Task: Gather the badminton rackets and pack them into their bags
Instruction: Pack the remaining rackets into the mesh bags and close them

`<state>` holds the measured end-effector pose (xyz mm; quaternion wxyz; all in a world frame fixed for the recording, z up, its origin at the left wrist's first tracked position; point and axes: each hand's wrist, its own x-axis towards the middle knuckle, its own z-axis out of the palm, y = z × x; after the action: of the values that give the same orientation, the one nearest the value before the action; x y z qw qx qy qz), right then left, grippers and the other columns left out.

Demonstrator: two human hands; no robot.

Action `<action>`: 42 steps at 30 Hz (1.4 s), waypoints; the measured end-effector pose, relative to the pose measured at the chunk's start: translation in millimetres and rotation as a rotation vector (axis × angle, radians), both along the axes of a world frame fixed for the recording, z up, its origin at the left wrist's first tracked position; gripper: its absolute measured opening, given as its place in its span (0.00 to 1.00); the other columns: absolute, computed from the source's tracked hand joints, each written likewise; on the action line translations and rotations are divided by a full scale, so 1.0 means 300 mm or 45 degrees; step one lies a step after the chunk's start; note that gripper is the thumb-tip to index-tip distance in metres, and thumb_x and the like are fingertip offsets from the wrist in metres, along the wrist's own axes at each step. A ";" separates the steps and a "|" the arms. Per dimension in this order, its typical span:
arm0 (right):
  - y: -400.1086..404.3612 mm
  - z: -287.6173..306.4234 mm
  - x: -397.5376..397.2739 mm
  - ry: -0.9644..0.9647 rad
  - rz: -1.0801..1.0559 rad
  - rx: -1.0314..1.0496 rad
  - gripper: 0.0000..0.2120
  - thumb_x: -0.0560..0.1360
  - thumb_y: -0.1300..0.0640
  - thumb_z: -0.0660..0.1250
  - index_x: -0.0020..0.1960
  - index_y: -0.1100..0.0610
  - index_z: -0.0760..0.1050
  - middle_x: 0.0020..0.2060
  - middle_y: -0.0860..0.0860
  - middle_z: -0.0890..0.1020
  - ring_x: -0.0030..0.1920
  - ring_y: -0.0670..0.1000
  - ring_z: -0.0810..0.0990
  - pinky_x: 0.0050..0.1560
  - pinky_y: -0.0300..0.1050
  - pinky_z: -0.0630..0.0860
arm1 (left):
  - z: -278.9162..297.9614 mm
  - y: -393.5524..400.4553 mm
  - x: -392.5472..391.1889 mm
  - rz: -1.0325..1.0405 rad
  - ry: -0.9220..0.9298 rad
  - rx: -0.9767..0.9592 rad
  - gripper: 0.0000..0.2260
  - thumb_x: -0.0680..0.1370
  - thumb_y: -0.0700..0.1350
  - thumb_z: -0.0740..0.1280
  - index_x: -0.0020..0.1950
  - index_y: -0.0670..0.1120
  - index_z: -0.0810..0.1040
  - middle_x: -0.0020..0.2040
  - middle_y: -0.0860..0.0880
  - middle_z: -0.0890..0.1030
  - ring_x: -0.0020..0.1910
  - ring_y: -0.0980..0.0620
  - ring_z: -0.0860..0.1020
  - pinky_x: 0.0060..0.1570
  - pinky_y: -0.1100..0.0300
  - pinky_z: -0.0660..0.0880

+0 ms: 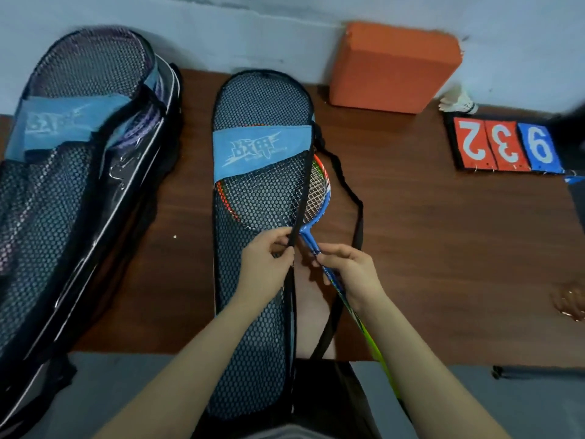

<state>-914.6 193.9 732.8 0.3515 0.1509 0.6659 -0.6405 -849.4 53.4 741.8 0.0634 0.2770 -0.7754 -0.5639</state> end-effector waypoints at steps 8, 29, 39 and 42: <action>0.045 0.022 0.052 0.060 -0.031 -0.029 0.09 0.71 0.71 0.65 0.47 0.61 0.79 0.35 0.57 0.82 0.36 0.54 0.78 0.32 0.42 0.75 | 0.050 0.044 -0.059 -0.124 0.084 0.301 0.18 0.74 0.31 0.66 0.63 0.41 0.75 0.42 0.50 0.77 0.42 0.50 0.79 0.45 0.57 0.78; -0.114 -0.060 -0.071 0.249 0.171 0.205 0.10 0.68 0.70 0.71 0.47 0.61 0.78 0.34 0.52 0.80 0.30 0.43 0.77 0.30 0.31 0.72 | -0.067 -0.071 -0.020 -0.165 -0.017 -0.068 0.17 0.75 0.36 0.65 0.63 0.47 0.75 0.51 0.48 0.76 0.47 0.54 0.78 0.51 0.59 0.77; 0.095 -0.117 -0.007 0.666 0.605 0.399 0.15 0.73 0.62 0.68 0.60 0.58 0.77 0.50 0.52 0.80 0.51 0.48 0.77 0.50 0.36 0.71 | -0.150 0.147 0.140 -0.402 -0.154 -0.575 0.26 0.76 0.48 0.65 0.72 0.44 0.62 0.61 0.47 0.68 0.62 0.49 0.68 0.59 0.57 0.69; 0.217 -0.090 0.073 0.669 0.598 0.378 0.12 0.73 0.64 0.67 0.57 0.57 0.79 0.46 0.51 0.81 0.47 0.45 0.77 0.48 0.31 0.69 | -0.136 0.245 0.226 -0.341 -0.135 -0.606 0.24 0.77 0.50 0.64 0.70 0.44 0.64 0.60 0.46 0.69 0.60 0.49 0.68 0.58 0.58 0.68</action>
<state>-892.8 258.8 705.8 0.2805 -0.1258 0.8352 -0.4560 -781.5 126.9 700.9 0.0108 0.1784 -0.9181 -0.3538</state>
